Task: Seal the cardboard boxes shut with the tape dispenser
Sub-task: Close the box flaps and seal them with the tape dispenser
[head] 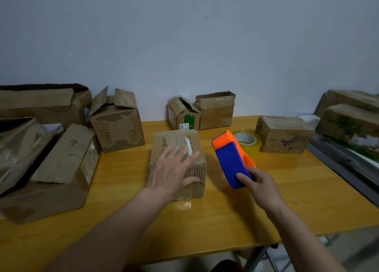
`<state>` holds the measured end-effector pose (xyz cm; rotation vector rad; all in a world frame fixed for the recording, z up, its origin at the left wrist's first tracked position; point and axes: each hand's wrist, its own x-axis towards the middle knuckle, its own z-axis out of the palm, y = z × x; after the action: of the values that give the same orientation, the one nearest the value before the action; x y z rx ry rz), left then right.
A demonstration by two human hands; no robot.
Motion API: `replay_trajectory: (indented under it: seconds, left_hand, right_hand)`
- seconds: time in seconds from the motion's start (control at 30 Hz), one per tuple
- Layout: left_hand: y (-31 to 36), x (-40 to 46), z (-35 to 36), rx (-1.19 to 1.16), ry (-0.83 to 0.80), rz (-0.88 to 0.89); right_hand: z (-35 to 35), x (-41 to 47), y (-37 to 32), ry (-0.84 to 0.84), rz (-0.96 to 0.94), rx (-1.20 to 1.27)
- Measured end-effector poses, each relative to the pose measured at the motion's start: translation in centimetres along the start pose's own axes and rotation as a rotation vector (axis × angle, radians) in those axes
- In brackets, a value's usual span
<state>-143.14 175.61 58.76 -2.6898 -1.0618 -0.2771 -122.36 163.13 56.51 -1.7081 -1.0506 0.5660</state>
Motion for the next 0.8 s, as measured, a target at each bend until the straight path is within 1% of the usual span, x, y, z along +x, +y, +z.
replay_trajectory:
  seconds: [0.03,0.07,0.13,0.17,0.2,0.23,0.33,0.37,0.5,0.57,0.7,0.8]
  left_hand:
    - [-0.2,0.1,-0.4,-0.071,-0.007,-0.014]
    - [-0.2,0.2,-1.1,-0.221,-0.009,-0.073]
    - [-0.3,0.9,-3.4,-0.644,0.038,-0.249]
    - [-0.5,1.6,-4.9,-0.815,0.062,-0.292]
    - [-0.6,2.3,-6.5,-0.934,0.058,-0.291]
    - [-0.7,3.0,-7.9,-1.028,0.007,-0.260]
    - [-0.9,3.8,-11.0,-1.174,-0.258,-0.133]
    - [-1.0,3.8,-11.5,-1.198,-0.308,-0.115]
    - [-1.4,3.2,-11.6,-1.276,-0.293,-0.125]
    - [-1.4,2.8,-11.2,-1.303,-0.332,-0.126]
    - [-1.3,2.0,-10.7,-1.458,-0.436,-0.270]
    - [-1.8,1.4,-10.2,-1.633,-0.497,-0.373]
  right_hand:
    - [-0.6,-0.3,-0.4,-0.035,-0.025,0.123]
    - [-1.1,-0.7,-0.8,-0.083,-0.048,0.208]
    - [-2.0,-1.4,-1.5,-0.183,-0.112,0.281]
    - [-2.4,-1.6,-1.8,-0.223,-0.139,0.305]
    - [-2.6,-1.8,-2.1,-0.260,-0.158,0.323]
    - [-2.9,-1.9,-2.3,-0.296,-0.172,0.328]
    - [-3.6,-2.2,-2.9,-0.383,-0.188,0.312]
    - [-3.8,-2.3,-3.1,-0.408,-0.191,0.302]
    - [-4.4,-2.7,-3.3,-0.474,-0.148,0.260]
    - [-4.0,-2.9,-3.7,-0.481,-0.109,0.236]
    - [-2.3,-3.1,-4.7,-0.483,-0.035,0.205]
    - [-1.9,-3.2,-5.1,-0.503,-0.064,0.193]
